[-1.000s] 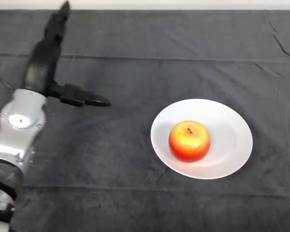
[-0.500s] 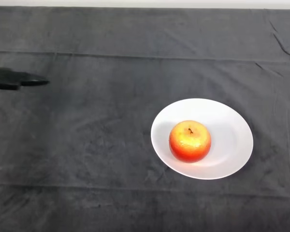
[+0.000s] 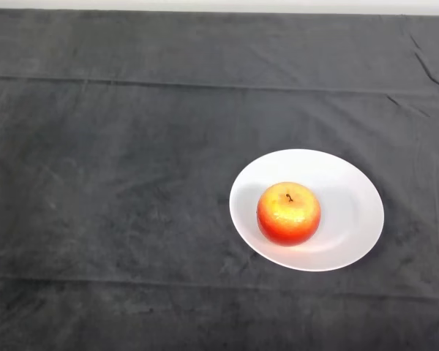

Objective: Move the apple to the plate

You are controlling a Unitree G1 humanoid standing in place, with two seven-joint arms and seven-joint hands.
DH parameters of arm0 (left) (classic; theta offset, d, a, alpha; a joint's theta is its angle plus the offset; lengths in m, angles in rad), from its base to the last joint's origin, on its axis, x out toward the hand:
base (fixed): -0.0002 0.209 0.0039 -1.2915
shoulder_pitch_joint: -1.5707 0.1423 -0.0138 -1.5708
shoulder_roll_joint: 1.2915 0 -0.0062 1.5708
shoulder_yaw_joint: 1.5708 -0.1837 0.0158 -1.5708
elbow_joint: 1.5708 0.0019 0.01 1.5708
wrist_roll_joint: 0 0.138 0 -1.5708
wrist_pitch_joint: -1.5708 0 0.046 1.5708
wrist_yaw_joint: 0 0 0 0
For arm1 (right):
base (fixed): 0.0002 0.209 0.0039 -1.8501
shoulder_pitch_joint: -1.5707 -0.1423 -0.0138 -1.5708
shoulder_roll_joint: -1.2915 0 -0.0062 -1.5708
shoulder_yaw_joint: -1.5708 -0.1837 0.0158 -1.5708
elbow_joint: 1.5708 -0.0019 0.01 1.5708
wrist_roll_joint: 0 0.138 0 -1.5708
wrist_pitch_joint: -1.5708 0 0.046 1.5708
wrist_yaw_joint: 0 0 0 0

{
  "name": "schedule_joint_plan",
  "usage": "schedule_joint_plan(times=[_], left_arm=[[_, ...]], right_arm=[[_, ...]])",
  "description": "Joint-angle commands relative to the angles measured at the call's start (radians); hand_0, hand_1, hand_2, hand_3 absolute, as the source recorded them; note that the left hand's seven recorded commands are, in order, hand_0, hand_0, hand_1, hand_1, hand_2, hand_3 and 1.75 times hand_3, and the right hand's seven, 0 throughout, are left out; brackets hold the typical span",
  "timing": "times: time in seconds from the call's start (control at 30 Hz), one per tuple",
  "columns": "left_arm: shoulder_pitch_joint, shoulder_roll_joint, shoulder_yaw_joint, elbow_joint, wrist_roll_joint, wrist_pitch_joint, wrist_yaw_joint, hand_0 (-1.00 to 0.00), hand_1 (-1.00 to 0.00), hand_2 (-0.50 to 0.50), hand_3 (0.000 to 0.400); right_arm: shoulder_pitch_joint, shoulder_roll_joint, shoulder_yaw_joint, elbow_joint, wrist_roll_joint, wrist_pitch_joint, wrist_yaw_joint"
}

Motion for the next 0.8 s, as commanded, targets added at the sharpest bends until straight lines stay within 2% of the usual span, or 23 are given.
schedule_joint_plan(times=[0.03, 0.47, 0.8], left_arm=[[-0.033, 0.071, 0.038, 0.038, -0.019, -0.035, 0.02, 0.0, 0.0, 0.0, 0.0], [-0.002, 0.122, 0.118, 0.075, -0.029, -0.063, 0.021, 0.0, 0.0, 0.0, 0.0], [-0.011, 0.122, 0.137, 0.091, -0.003, -0.063, 0.057, 0.0, 0.0, 0.0, 0.0]], right_arm=[[0.009, -0.03, -0.0067, -0.002, 0.0114, -0.005, 0.0094], [0.008, -0.031, -0.0073, 0.001, 0.0116, -0.005, 0.0112], [0.008, -0.032, -0.0077, 0.003, 0.0117, -0.006, 0.0124]])
